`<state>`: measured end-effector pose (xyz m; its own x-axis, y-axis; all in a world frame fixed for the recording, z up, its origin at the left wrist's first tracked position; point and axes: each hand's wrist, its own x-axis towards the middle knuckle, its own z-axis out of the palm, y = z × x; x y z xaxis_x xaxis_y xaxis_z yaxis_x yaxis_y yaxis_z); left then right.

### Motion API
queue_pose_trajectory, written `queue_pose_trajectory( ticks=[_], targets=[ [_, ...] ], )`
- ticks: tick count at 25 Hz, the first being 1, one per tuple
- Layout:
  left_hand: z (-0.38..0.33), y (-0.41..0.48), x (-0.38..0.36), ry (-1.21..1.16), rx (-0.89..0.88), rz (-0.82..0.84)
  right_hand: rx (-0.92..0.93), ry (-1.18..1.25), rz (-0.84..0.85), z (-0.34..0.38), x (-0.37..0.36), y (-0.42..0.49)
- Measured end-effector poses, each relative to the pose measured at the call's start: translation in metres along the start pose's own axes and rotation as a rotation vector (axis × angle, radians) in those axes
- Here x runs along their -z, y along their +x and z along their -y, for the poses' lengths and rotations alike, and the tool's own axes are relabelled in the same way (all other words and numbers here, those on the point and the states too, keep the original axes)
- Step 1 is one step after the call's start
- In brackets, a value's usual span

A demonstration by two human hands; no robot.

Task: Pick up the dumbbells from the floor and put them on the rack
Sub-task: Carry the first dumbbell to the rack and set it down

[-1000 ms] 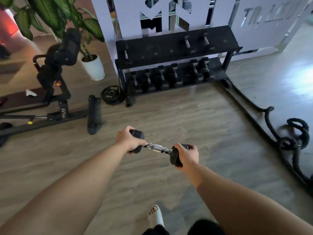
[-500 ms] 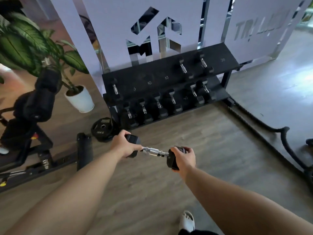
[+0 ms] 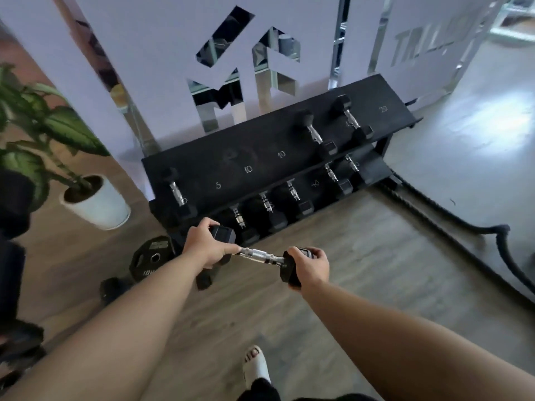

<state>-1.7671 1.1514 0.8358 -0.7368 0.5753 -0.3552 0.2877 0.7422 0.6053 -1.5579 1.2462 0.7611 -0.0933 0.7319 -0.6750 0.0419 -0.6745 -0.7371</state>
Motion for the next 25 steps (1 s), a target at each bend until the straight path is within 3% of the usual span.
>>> queue_pose_trajectory(
  ticks=[7, 13, 21, 25],
  targets=[
    [-0.076, 0.180, 0.034, 0.104, -0.133, 0.126, -0.018, 0.086, -0.120, 0.075, -0.102, 0.080],
    [-0.157, 0.309, 0.003, 0.220, -0.187, 0.160, -0.123, 0.103, -0.171, 0.137, -0.141, 0.200],
    [-0.243, 0.462, -0.043, 0.356, -0.292, 0.203, -0.109, 0.113, -0.287, 0.199, -0.185, 0.334],
    [-0.280, 0.533, -0.074, 0.506, -0.433, 0.255, -0.140, 0.166, -0.369, 0.214, -0.207, 0.387]
  ],
)
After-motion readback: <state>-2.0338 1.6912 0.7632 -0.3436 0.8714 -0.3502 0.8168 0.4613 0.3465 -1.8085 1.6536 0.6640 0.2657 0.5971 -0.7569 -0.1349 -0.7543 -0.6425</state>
